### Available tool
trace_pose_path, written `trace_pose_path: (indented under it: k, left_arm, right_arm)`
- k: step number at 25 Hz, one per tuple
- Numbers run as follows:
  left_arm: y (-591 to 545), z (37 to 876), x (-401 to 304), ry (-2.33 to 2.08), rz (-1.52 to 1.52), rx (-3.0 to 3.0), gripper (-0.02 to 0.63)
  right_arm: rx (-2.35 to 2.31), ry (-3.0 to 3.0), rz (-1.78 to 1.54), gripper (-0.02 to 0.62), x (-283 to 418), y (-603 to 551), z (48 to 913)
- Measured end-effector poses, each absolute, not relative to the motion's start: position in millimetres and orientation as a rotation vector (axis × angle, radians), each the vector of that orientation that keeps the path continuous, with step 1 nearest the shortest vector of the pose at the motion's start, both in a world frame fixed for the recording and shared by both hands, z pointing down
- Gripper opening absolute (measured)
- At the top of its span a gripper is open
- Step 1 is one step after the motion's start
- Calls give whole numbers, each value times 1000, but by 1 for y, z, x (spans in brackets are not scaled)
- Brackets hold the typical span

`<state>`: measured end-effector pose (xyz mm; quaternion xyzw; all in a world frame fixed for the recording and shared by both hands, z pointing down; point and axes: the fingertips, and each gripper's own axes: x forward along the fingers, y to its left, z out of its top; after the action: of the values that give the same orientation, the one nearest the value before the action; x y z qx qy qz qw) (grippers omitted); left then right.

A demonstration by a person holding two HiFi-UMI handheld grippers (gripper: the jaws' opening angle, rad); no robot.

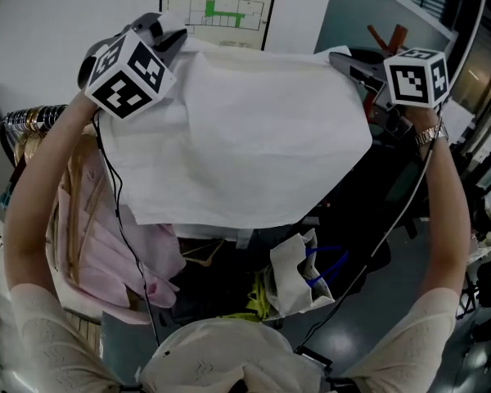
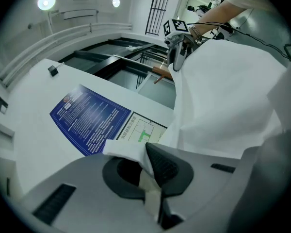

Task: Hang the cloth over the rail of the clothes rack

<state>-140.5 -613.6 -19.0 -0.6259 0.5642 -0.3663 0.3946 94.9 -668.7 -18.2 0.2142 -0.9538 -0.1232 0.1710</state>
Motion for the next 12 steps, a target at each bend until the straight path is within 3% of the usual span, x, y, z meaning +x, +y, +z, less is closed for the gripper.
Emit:
trace_pose_path:
  k: [12]
  left_arm:
    - [-618, -7, -139, 1441, -950, -1717, 15]
  right_arm:
    - [551, -2783, -379, 78, 113, -659, -35]
